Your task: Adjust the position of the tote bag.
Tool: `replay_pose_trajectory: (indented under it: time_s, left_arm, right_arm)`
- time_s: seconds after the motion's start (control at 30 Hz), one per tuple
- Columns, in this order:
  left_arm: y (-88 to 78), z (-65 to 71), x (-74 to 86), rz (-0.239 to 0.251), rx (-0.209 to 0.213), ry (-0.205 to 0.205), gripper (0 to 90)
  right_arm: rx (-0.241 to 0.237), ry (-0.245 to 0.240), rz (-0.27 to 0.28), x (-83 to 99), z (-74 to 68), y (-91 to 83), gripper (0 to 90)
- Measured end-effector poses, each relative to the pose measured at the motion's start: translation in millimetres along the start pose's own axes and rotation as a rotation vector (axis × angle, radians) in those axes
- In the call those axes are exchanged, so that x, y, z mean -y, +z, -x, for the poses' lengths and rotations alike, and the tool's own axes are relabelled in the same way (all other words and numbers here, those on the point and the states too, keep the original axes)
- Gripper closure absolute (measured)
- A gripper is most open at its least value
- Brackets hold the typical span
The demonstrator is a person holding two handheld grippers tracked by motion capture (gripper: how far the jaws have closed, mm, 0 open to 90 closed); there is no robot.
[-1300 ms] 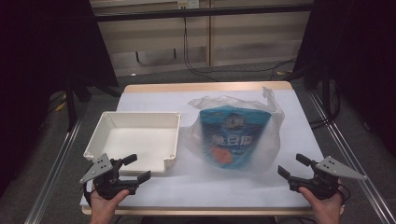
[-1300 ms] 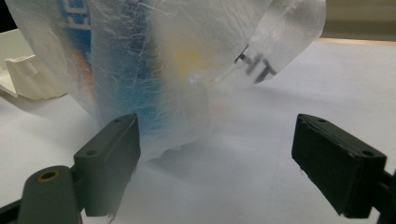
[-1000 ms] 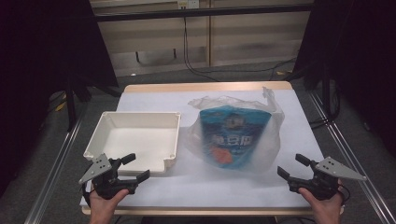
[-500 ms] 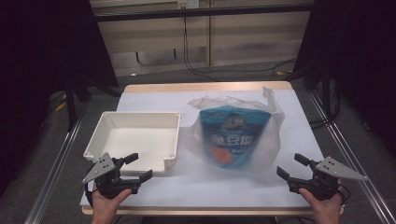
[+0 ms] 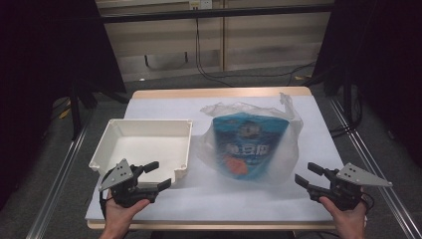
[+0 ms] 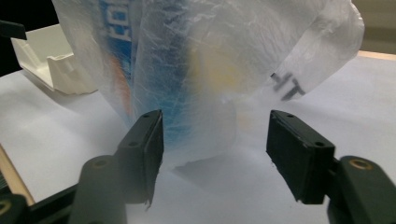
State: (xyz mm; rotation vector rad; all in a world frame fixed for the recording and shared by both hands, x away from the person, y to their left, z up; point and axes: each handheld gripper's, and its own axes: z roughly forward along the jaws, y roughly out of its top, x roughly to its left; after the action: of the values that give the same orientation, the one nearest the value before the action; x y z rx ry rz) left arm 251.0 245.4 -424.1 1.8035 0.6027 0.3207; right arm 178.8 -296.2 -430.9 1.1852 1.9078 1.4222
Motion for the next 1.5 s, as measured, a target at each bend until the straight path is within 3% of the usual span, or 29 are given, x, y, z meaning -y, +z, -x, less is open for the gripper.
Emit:
replay_pose_trajectory:
  time_s: [0.2,0.27,0.33,0.5,0.6,0.63,0.7,0.87,1.1,1.13,1.37,1.5]
  left_arm:
    - [7.5,-4.5,-10.7,-0.001,0.000,-0.003,32.5]
    - [12.6,-9.1,-13.4,-0.015,0.021,-0.010,35.4]
    - [18.7,-12.1,-15.9,-0.033,0.004,-0.011,36.2]
    - [30.9,-20.1,-19.7,-0.073,0.008,-0.028,39.5]
    - [34.4,-24.4,-22.2,-0.086,-0.006,-0.013,40.3]
    - [34.7,-25.5,-23.8,-0.095,-0.017,-0.017,40.3]
    - [36.6,-29.4,-26.2,-0.084,0.003,-0.025,41.6]
    - [43.5,-39.4,-35.7,-0.115,0.017,-0.022,44.6]
    - [55.6,-53.0,-48.7,-0.138,0.002,-0.003,47.7]
    - [57.9,-55.8,-51.0,-0.139,0.006,-0.009,47.6]
    - [71.4,-67.1,-59.9,-0.148,0.006,-0.032,47.6]
    - [81.7,-74.1,-65.2,-0.169,0.005,-0.044,51.0]
  right_arm:
    - [-0.007,0.014,-0.014,-9.7,4.2,-1.4,46.3]
    - [-0.005,0.021,-0.022,-16.5,10.3,0.8,51.1]
    - [-0.007,0.029,-0.027,-20.6,13.8,2.7,52.8]
    - [-0.010,0.015,-0.040,-28.5,20.5,5.0,57.3]
    - [-0.002,0.016,-0.037,-38.3,26.5,8.0,61.1]
    - [-0.002,0.016,-0.037,-38.3,26.5,8.0,61.1]
    - [0.006,0.020,-0.035,-43.7,28.9,9.1,61.6]
    - [0.014,0.017,-0.037,-58.5,35.7,11.0,62.3]
    - [0.047,-0.004,-0.062,-87.2,48.5,14.0,61.6]
    - [0.046,0.002,-0.060,-95.7,53.6,15.2,61.5]
    - [0.027,0.020,-0.068,-107.9,62.7,26.4,59.8]
    - [0.020,0.015,-0.104,-117.0,64.1,38.1,58.8]
